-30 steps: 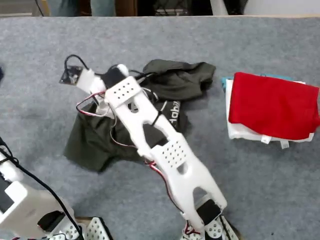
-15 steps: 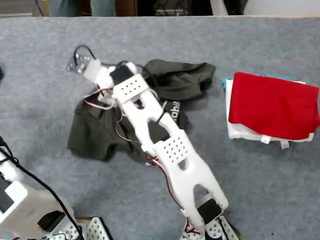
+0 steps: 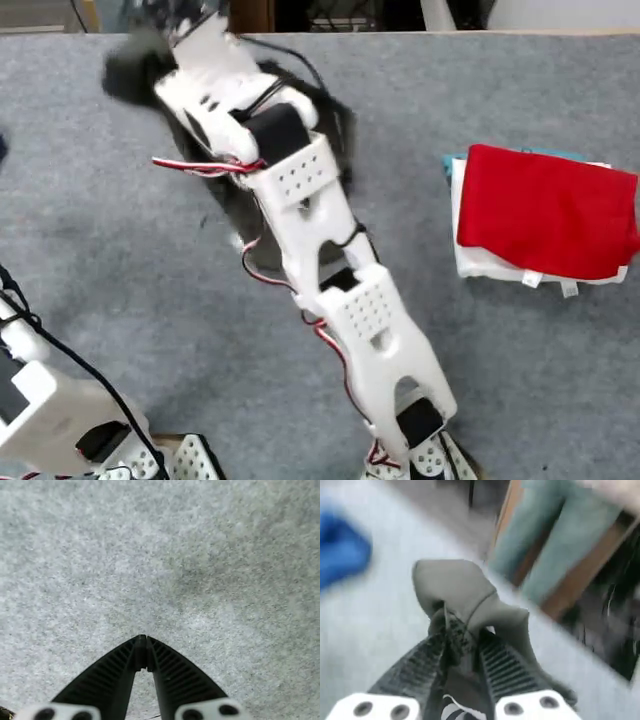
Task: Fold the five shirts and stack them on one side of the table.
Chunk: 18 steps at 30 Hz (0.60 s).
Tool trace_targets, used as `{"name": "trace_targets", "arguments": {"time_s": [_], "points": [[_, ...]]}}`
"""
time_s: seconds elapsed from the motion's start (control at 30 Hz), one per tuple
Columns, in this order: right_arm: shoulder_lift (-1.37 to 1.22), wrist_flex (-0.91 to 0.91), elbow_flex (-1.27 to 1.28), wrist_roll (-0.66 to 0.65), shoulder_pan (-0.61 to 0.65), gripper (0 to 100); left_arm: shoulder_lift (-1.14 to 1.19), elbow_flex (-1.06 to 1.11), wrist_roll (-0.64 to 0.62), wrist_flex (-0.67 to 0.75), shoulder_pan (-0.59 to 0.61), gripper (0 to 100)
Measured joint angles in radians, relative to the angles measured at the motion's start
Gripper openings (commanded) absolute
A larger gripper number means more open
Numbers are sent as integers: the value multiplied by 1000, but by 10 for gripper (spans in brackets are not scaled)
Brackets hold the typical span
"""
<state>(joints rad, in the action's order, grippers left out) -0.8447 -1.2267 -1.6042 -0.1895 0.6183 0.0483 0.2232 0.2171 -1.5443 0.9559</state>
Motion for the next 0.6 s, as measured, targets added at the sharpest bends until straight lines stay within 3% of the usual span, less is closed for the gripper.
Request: {"name": "trace_targets", "arguments": {"time_s": [0.37, 0.47, 0.6], "points": [[144, 273, -2, 43, 46, 13, 0, 0, 143, 0, -100, 29], [153, 259, -11, 43, 46, 13, 0, 0, 186, 0, -107, 29], [153, 107, -14, 41, 35, 13, -37, 0, 239, 0, -106, 29]]}}
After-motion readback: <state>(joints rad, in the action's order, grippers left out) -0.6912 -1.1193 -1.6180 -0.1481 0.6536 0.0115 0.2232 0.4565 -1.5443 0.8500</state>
